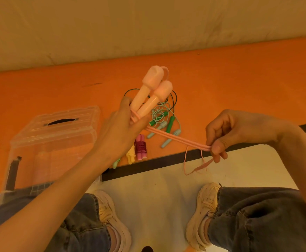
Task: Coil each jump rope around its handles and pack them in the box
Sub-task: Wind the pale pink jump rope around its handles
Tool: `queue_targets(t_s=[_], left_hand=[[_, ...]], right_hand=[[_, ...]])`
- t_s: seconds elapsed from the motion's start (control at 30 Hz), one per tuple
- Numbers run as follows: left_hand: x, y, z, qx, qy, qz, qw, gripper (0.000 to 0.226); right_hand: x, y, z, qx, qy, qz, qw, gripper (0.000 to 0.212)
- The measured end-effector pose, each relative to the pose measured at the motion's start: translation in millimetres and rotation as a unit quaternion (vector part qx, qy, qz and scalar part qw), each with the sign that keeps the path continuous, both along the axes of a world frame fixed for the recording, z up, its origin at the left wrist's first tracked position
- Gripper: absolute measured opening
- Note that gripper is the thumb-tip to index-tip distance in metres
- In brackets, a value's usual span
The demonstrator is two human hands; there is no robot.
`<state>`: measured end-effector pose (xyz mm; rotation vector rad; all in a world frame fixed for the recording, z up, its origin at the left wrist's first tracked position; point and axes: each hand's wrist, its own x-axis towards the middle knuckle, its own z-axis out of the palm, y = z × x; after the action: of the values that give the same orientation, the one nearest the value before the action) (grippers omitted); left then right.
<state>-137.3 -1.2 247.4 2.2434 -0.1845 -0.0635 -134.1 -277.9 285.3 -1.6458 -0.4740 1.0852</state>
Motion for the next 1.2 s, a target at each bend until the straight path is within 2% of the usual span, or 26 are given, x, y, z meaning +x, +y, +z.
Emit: queue_targets(t_s=[0.1,0.33,0.5,0.57,0.63,0.73,0.77,0.9,1.0,1.1,1.2], left_hand=[[-0.1,1.0,1.5,0.021,-0.006,-0.035,0.999,0.045],[-2.6,-1.1,10.3,-0.006,0.023,-0.085,0.996,0.052],[-2.4,-1.5,9.4,0.026,0.020,-0.124,0.992,0.086],[-4.6,-3.5,10.5,0.069,0.011,-0.136,0.988,0.099],[-6.2,-6.6,8.4,0.151,-0.006,-0.128,0.980,0.104],[-8.8,-10.1,-2.1,0.303,-0.084,-0.097,0.944,0.092],[-9.5,-11.1,-5.6,0.327,-0.103,-0.093,0.935,0.087],[-8.2,-8.0,-6.1,0.324,-0.116,-0.099,0.934,0.083],[0.8,7.9,-4.1,0.335,-0.092,-0.076,0.935,0.082],[4.4,18.2,-3.5,0.367,-0.079,-0.068,0.924,0.082],[4.1,20.8,-4.1,0.405,-0.062,-0.081,0.909,0.080]], right_hand=[[-0.7,-0.3,1.0,0.027,0.008,0.008,1.000,0.013],[-0.3,-6.0,2.0,0.074,0.020,0.001,0.997,0.015],[0.9,-9.9,0.0,0.159,0.018,-0.050,0.986,0.014],[1.7,-10.0,-0.8,0.183,0.024,-0.069,0.980,0.015],[1.0,-5.9,-2.4,0.191,0.030,-0.059,0.979,0.014],[-1.0,5.9,-3.7,0.190,0.048,-0.022,0.980,0.014],[-1.1,9.3,-3.5,0.186,0.050,-0.010,0.981,0.014],[-0.1,6.6,1.4,0.132,0.026,-0.035,0.990,0.018],[-1.1,-0.6,4.2,0.003,-0.049,-0.101,0.994,0.030],[-0.8,-4.0,-0.2,-0.140,-0.137,-0.162,0.967,0.035],[0.5,-11.1,4.9,-0.179,-0.199,-0.202,0.942,0.027]])
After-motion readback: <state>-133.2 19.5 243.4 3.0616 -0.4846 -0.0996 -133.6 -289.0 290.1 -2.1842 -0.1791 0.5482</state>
